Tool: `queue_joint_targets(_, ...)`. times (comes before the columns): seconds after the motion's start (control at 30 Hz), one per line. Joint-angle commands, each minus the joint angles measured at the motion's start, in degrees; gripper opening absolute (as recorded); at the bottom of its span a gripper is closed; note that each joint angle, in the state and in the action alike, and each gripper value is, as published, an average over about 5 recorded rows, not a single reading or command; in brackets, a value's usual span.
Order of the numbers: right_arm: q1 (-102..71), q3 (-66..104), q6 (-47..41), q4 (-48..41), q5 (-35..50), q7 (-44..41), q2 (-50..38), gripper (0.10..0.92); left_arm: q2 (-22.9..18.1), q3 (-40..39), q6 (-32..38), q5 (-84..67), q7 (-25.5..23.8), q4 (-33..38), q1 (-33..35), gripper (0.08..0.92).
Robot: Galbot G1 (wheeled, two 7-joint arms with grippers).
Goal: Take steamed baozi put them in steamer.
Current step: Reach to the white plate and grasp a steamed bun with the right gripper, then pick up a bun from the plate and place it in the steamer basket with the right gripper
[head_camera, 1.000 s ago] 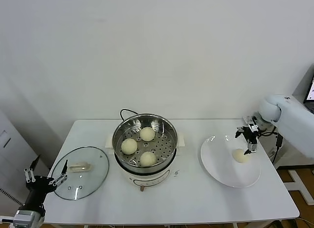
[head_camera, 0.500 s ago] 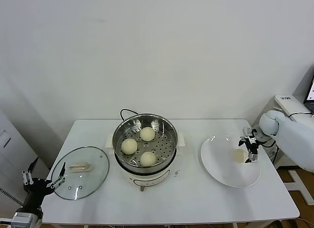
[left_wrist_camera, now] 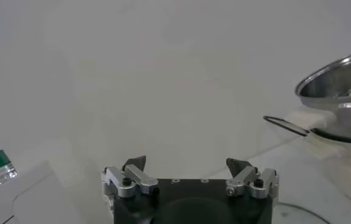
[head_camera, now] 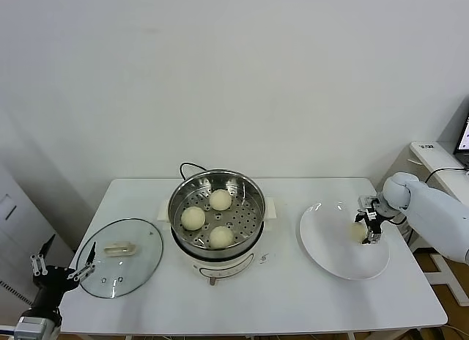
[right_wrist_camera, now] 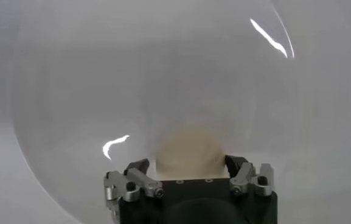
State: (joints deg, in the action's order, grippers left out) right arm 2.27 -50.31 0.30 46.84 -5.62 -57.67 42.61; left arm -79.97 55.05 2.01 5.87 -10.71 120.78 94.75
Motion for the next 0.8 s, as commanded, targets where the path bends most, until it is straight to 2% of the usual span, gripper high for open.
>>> queue_joint_targets(0.03, 2.6, -1.2, -1.2, 1.7, 2.7, 0.7, -0.3, 0.592, 0.0, 0.1, 0.1, -0.1, 0.0, 0.0, 0.0, 0.823)
queue_joint_targets(0.2, 8.7, -5.2, -3.7, 8.7, 9.6, -0.9, -2.2, 0.445, -0.1, 0.5, -0.1, -0.2, 0.0, 0.4, -0.1, 0.823)
queue_joint_targets(0.3, 18.1, -13.3, -5.7, 13.0, 17.6, -1.3, -2.0, 0.385, 0.0, 0.8, -0.2, -0.3, 0.0, 0.7, -0.1, 0.823)
queue_joint_targets(0.47, 35.1, -25.9, -9.6, 15.5, 34.9, -1.8, 3.8, 0.366, 0.0, 0.7, -0.4, -0.2, 0.0, 1.1, -0.2, 0.823)
queue_joint_targets(0.63, 46.0, -30.7, -16.7, 18.9, 50.0, -0.7, 10.9, 0.365, -0.3, 0.8, -0.4, -0.3, 0.0, 1.5, -0.1, 0.823)
queue_joint_targets(0.8, 49.1, -30.7, -23.7, 23.3, 58.1, 2.1, 17.4, 0.365, -0.7, 0.7, -0.3, -0.3, 0.0, 1.6, -0.3, 0.823)
